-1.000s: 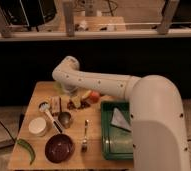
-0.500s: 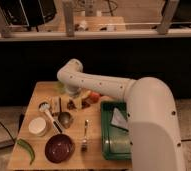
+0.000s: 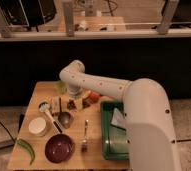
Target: Place grapes in purple bowl
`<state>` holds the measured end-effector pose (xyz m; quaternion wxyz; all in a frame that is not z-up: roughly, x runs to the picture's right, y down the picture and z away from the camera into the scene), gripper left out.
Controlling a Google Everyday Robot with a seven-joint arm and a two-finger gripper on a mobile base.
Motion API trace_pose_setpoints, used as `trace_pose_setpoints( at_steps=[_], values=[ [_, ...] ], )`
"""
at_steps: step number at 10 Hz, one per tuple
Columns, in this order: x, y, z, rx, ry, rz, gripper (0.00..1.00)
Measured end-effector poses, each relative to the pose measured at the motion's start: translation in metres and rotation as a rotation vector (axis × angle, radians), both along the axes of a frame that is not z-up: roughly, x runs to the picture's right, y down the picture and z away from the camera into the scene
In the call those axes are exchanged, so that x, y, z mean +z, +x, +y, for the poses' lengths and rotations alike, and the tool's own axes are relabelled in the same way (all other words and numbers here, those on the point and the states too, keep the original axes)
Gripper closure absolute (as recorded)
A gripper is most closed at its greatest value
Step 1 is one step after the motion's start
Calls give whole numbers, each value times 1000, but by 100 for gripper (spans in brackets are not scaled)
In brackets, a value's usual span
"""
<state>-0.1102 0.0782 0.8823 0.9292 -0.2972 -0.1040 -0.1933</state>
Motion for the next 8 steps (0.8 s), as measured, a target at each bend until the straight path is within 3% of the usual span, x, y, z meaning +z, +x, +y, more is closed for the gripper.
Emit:
trace_pose_setpoints(
  at_steps=[5, 8],
  values=[
    [17, 3, 7, 16, -35, 6, 20],
    [30, 6, 22, 22, -48, 9, 20]
  ],
)
